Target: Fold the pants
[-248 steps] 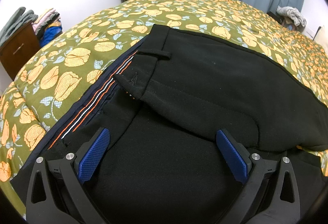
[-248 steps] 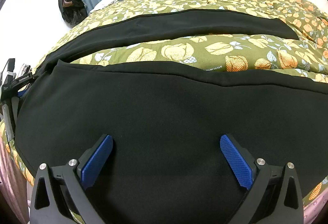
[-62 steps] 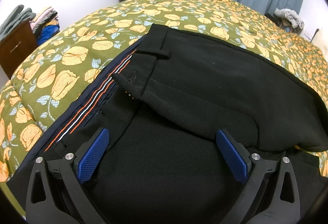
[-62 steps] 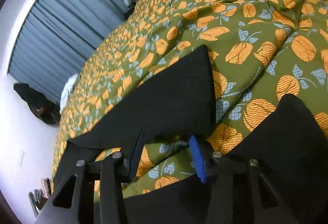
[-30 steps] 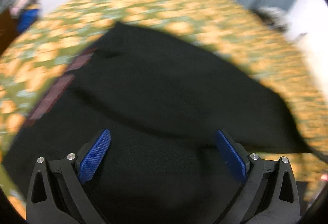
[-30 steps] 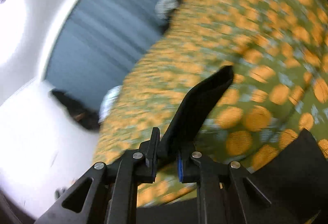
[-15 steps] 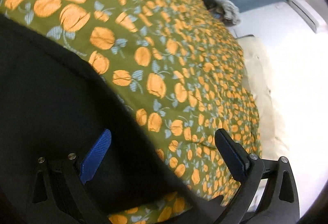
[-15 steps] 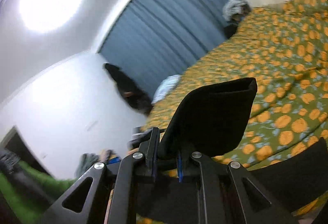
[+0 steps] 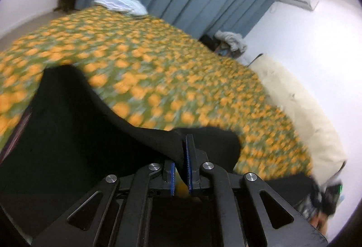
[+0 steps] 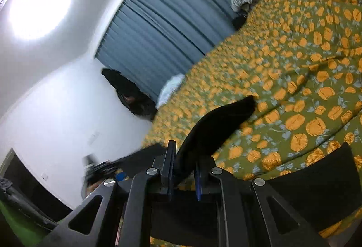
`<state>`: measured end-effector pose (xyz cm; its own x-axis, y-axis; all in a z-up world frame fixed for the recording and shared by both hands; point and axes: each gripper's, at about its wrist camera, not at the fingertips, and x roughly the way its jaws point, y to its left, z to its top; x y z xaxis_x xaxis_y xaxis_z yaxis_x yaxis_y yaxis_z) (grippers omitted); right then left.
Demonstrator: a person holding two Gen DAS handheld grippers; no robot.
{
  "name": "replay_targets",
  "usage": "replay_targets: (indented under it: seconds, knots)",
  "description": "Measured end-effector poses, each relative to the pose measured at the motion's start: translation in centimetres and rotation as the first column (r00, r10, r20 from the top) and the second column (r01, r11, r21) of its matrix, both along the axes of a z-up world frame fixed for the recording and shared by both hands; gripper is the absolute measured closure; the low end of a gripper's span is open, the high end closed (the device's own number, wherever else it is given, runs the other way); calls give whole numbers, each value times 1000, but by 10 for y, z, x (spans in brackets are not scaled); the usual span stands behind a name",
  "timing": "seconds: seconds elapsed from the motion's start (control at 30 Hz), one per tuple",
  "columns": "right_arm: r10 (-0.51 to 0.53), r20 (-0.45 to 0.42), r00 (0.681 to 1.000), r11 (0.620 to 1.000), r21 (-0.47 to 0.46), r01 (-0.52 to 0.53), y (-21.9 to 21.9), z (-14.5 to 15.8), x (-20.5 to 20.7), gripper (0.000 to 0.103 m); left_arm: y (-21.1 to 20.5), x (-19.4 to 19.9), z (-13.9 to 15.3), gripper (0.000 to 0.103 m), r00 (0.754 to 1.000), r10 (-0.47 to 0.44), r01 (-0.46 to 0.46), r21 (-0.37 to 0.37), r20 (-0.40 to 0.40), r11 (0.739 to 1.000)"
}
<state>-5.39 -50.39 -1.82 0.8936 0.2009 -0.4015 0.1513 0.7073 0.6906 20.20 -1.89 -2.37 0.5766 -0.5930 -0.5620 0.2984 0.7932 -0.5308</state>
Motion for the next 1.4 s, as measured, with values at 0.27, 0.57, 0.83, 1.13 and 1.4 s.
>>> replay_targets:
  seconds: [0.27,0.57,0.83,1.13,1.4]
  knots:
    - [-72,-489,869,997,-50,54,-31,-96,-4,88,-4,-80,-126,97,933,-31,45,30,-358,999]
    - [-157,-581,799,986,-139,93,-53,-123,-33,88,-35,-84,-121,97,921,-149,178,48,-359,983]
    - [-248,-590,768,967,-193,163,-72,-122,-53,88,-60,-94,-117,97,903,-236,278,68,-360,958]
    - [-323,-594,737,945,-238,223,-73,-126,-63,88,-66,-95,-128,96,876,-248,301,67,-415,951]
    - [-337,-617,711,939,-278,204,-69,-128,-57,88,-72,-100,-129,96,870,-251,313,83,-425,946]
